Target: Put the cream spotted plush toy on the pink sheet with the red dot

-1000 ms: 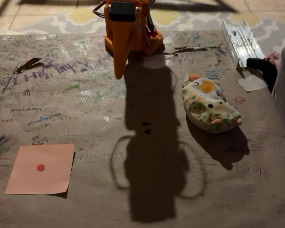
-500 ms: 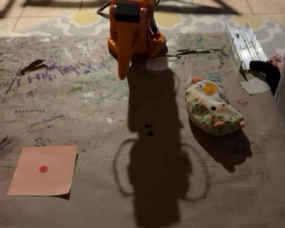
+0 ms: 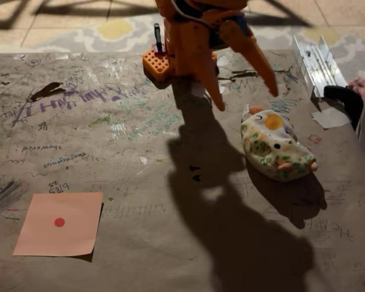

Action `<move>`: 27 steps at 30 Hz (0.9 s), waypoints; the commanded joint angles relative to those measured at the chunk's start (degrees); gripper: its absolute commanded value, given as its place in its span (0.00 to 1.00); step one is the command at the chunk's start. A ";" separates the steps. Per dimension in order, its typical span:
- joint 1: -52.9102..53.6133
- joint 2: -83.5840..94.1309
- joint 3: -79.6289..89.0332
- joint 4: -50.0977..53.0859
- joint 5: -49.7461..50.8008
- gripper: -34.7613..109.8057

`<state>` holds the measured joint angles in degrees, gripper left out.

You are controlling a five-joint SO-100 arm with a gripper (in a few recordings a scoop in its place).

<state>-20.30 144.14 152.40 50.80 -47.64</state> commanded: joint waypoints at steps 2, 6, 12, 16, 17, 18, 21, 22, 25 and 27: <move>-1.41 -11.78 -8.00 -2.55 -1.14 0.46; -3.43 -20.83 -11.34 -4.75 -0.18 0.46; -6.59 -36.21 -16.17 -9.84 1.58 0.46; -9.76 -47.81 -26.72 -3.08 5.19 0.33; -10.46 -51.50 -31.11 0.44 8.44 0.26; -11.25 -54.49 -34.72 4.22 9.84 0.24; -13.01 -57.57 -38.67 9.05 11.87 0.24; -13.01 -57.39 -39.38 9.32 13.10 0.24; -11.43 -52.73 -42.63 13.10 17.40 0.24; -9.23 -45.88 -45.26 17.14 18.28 0.24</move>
<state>-31.29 89.21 111.97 61.61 -30.85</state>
